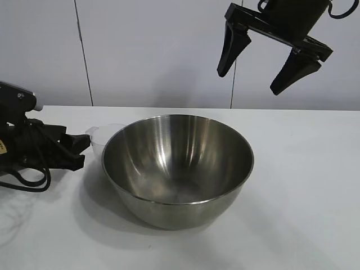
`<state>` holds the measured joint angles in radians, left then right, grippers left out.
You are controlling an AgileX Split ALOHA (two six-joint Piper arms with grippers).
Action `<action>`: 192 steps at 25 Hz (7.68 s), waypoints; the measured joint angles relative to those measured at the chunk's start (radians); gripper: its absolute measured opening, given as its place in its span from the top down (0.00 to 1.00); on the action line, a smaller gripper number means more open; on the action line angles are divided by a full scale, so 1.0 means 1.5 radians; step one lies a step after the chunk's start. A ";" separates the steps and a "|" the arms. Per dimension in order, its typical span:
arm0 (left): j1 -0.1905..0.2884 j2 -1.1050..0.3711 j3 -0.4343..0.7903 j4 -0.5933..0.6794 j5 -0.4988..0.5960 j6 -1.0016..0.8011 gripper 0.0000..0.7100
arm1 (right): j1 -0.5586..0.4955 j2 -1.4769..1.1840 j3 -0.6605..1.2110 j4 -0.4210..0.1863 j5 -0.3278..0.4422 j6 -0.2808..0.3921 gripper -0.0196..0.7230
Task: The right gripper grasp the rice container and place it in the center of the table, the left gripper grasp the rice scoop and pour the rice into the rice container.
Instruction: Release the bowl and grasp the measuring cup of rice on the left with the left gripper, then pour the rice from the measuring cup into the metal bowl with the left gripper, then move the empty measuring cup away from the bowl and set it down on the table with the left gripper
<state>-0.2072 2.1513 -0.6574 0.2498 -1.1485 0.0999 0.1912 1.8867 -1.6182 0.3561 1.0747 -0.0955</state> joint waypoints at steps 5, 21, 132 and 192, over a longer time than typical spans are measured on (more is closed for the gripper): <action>0.000 0.003 -0.002 0.036 0.019 0.000 0.34 | 0.000 0.000 0.000 0.000 0.000 0.001 0.04; 0.000 0.064 -0.046 0.051 0.005 -0.005 0.33 | 0.000 0.000 0.000 0.002 -0.003 0.001 0.04; -0.269 -0.167 -0.207 0.339 0.407 1.139 0.99 | 0.000 0.000 0.000 -0.041 -0.037 -0.017 0.04; -0.071 -0.347 0.143 -0.188 0.067 0.023 0.99 | 0.000 0.000 0.000 -0.041 -0.068 -0.019 0.04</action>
<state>-0.3130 1.6309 -0.4428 -0.0328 -1.0480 0.1352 0.1912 1.8867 -1.6182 0.2948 0.9724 -0.1239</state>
